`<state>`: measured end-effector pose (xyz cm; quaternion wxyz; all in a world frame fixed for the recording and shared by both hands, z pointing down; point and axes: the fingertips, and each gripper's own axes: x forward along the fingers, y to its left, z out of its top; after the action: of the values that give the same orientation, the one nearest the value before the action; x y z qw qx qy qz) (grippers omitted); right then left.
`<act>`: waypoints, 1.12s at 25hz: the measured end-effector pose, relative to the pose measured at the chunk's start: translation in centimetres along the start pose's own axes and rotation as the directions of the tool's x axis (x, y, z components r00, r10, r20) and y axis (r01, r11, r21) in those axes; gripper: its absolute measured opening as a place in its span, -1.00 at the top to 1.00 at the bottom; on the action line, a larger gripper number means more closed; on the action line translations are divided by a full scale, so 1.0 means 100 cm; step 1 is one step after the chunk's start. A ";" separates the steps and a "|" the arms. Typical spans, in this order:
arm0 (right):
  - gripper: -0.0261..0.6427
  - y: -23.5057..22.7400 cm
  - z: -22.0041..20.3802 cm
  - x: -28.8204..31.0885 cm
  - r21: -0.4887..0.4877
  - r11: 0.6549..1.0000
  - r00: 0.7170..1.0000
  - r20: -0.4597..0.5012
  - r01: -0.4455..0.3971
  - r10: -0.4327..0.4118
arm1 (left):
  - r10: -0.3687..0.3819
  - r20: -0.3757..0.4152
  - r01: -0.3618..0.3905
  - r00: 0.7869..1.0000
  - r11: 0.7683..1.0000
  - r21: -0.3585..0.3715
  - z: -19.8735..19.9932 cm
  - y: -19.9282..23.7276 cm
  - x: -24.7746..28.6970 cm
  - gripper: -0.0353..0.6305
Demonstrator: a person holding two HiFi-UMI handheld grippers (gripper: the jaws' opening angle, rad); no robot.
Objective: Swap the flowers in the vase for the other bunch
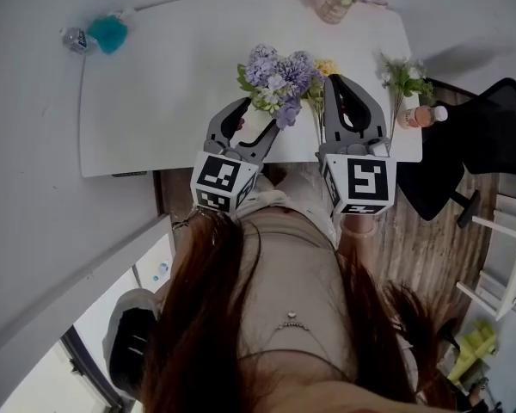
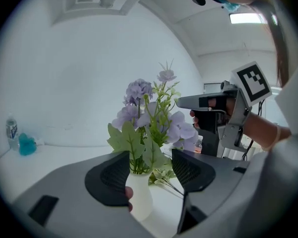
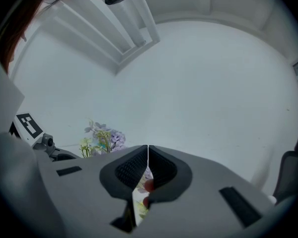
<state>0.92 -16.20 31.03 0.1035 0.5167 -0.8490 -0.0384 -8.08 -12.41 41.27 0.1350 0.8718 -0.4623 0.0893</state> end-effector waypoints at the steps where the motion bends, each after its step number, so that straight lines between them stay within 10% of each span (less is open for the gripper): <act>1: 0.84 -0.002 -0.001 0.000 0.003 1.000 1.000 0.001 -0.005 0.005 | 0.016 -0.006 -0.016 1.000 1.000 0.006 -0.001 0.001 0.001 0.12; 28: 0.84 -0.049 0.006 0.025 -0.004 0.969 0.969 0.033 -0.245 0.245 | 0.365 -0.031 -0.366 0.931 0.929 -0.055 -0.007 0.004 0.029 0.06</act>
<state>3.93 -20.71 29.93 0.0931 0.4072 -0.9080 -0.0337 -6.79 -14.65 42.83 0.1467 0.7653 -0.6174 0.1077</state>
